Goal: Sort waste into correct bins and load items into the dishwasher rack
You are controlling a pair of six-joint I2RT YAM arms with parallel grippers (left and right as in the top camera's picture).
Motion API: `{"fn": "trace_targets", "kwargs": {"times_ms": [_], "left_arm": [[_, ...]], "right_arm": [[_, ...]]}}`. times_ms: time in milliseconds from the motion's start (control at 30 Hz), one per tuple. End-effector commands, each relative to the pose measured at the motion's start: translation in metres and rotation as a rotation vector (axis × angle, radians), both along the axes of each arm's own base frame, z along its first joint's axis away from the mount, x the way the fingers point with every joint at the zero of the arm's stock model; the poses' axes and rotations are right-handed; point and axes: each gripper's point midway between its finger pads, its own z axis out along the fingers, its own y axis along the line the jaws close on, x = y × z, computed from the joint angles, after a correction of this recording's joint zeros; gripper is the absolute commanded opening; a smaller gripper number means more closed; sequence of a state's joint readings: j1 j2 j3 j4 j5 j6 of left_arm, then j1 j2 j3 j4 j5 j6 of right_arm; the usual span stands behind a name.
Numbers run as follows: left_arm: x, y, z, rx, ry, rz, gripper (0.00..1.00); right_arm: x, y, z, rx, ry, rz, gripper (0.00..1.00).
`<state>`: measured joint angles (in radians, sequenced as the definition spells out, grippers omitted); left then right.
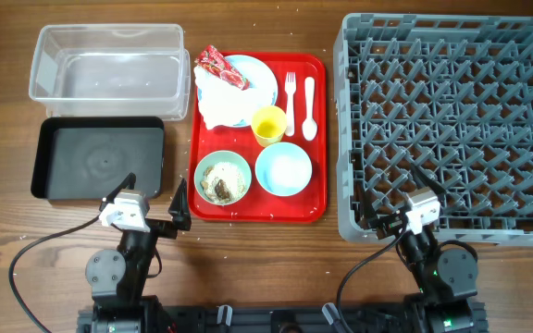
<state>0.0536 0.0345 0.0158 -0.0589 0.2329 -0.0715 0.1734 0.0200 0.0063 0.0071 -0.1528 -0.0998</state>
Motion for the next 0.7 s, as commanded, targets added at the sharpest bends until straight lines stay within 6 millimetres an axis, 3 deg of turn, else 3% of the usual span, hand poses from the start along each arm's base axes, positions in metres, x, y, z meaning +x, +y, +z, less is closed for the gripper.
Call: {"fn": "trace_targets", "kwargs": {"times_ms": [0,467,567,667], "left_arm": [[0.001,0.002,-0.004,0.008,0.007,0.011,1.00],[0.002,0.007,0.007,0.013,-0.040,0.037,1.00],[0.002,0.007,0.022,-0.019,-0.093,0.038,1.00],[0.000,0.007,0.045,-0.060,-0.125,0.039,1.00]], "right_arm": [[0.000,0.000,0.002,-0.001,-0.010,0.003,1.00],[0.000,0.000,0.003,0.065,0.009,0.003,1.00],[-0.001,0.000,0.006,0.078,-0.002,0.004,1.00],[-0.001,-0.008,0.030,0.090,-0.073,-0.040,1.00]]}}
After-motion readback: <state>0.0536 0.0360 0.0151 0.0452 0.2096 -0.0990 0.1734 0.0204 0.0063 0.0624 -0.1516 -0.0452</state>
